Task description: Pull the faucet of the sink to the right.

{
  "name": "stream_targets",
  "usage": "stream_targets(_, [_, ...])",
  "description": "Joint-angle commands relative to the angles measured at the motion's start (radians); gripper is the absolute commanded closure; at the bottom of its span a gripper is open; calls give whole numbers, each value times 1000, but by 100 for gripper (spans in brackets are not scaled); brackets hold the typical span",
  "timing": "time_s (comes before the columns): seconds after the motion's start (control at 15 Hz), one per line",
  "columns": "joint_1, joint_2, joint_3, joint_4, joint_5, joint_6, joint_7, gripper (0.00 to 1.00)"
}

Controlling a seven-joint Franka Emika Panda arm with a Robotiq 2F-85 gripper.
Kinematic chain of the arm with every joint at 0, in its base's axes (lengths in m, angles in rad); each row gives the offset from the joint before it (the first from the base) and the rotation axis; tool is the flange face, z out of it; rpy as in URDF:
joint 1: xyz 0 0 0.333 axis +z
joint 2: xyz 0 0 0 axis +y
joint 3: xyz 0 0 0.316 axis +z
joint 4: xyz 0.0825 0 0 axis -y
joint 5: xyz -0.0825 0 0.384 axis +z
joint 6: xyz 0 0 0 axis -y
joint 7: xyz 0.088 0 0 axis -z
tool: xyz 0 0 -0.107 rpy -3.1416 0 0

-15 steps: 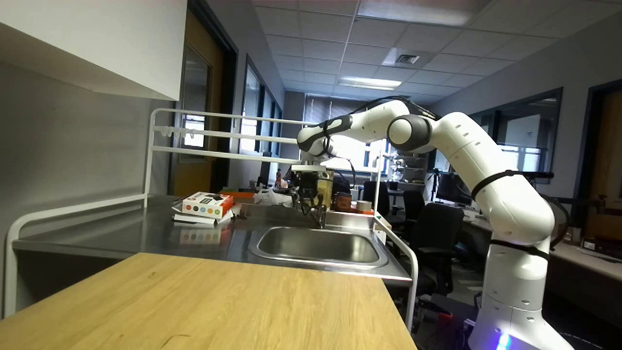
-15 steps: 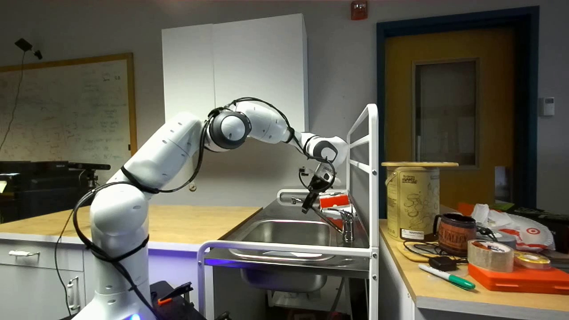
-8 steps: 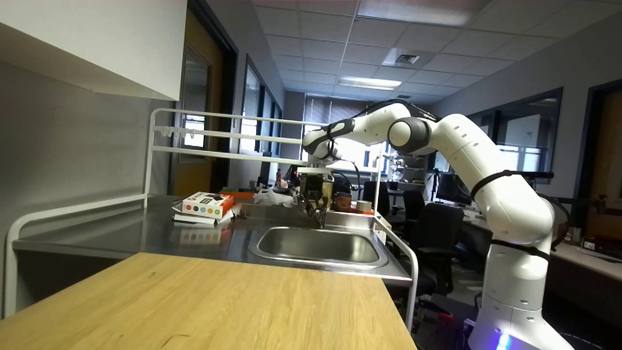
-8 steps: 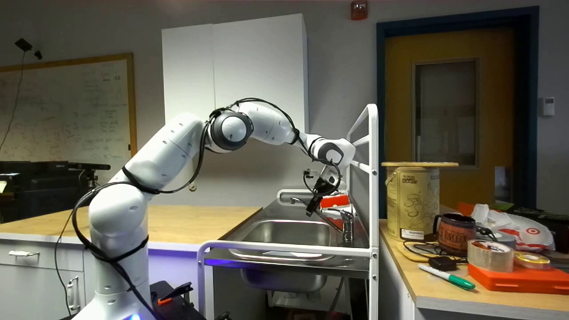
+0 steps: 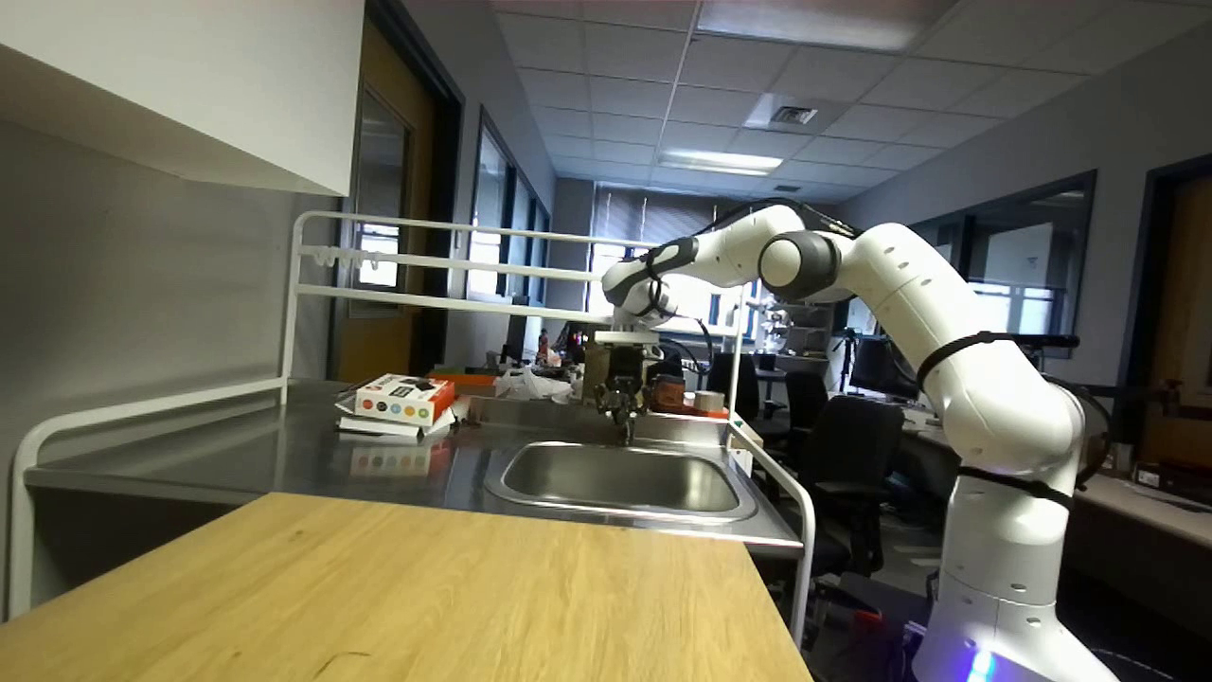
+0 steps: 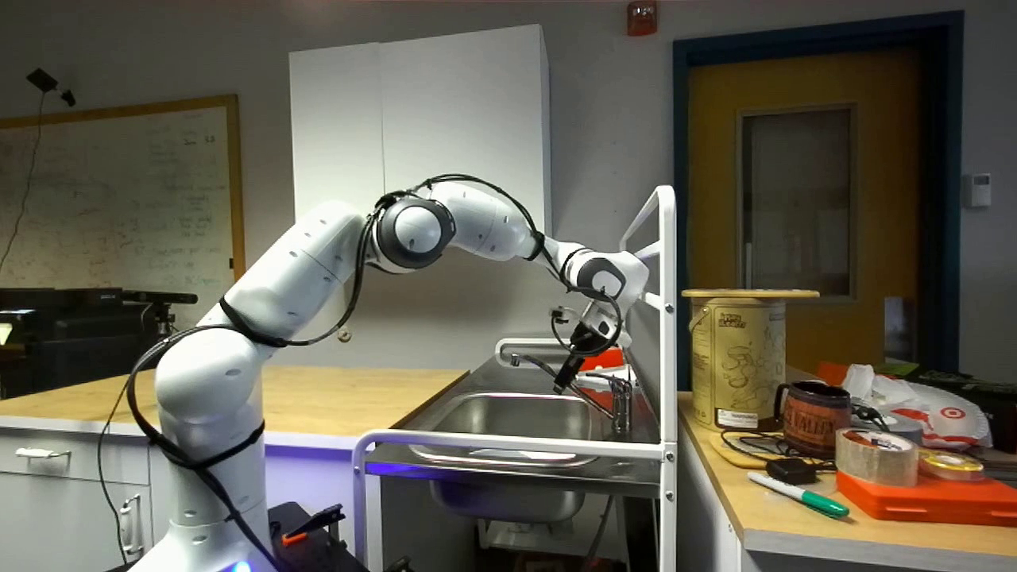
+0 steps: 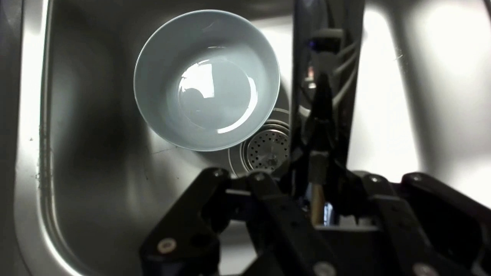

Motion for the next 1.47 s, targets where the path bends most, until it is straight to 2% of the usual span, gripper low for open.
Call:
stream_targets(0.0, [-24,-53,-18,-54,11,-14,-48,94])
stream_targets(1.07, [-60,-138,-80,-221,16,10,-149,94])
stream_targets(1.13, [-60,-142,-82,-227,16,8,-154,66])
stream_targets(1.2, [-58,-146,-85,-232,12,8,-158,95])
stream_targets(1.4, [-49,-149,-87,-234,9,9,-159,95])
